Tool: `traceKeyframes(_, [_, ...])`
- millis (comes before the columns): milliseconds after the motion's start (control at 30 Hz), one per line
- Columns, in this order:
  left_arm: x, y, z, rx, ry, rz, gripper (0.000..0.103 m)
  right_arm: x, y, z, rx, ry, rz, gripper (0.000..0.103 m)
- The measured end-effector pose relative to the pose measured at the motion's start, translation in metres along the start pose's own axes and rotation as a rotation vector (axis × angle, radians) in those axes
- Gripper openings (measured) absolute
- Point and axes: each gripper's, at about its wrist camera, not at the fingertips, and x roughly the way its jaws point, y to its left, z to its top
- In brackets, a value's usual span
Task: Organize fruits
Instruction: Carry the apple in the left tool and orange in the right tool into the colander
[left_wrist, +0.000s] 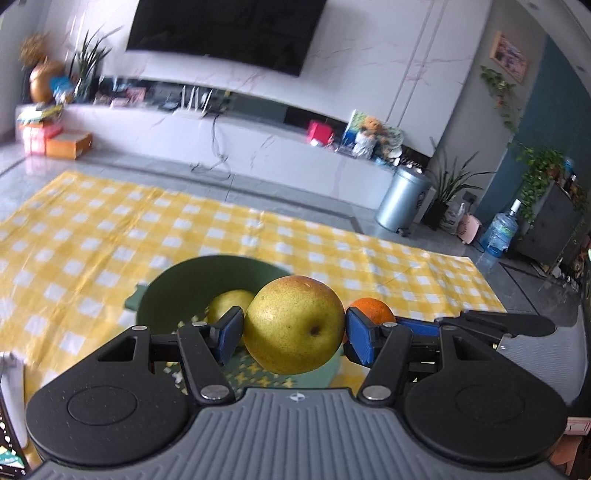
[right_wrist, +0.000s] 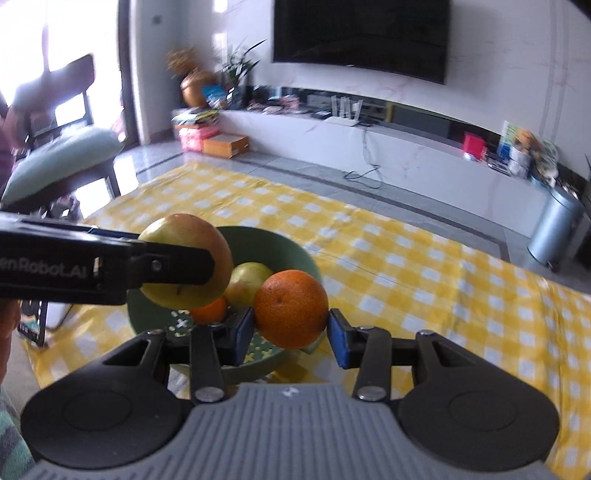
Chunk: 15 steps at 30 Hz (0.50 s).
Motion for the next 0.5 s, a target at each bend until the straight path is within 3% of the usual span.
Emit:
traceKeyframes(267, [0.013,0.035,0.0,-0.087,0.107,-0.031,0.069,0.038,0.027,0.018,-0.164,0.159,0.058,0.041])
traceKeyframes(500, [0.029,0.055,-0.003,-0.152,0.198,-0.051,0.069,0.067,0.03,0.025,-0.183,0.318,0.1,0.04])
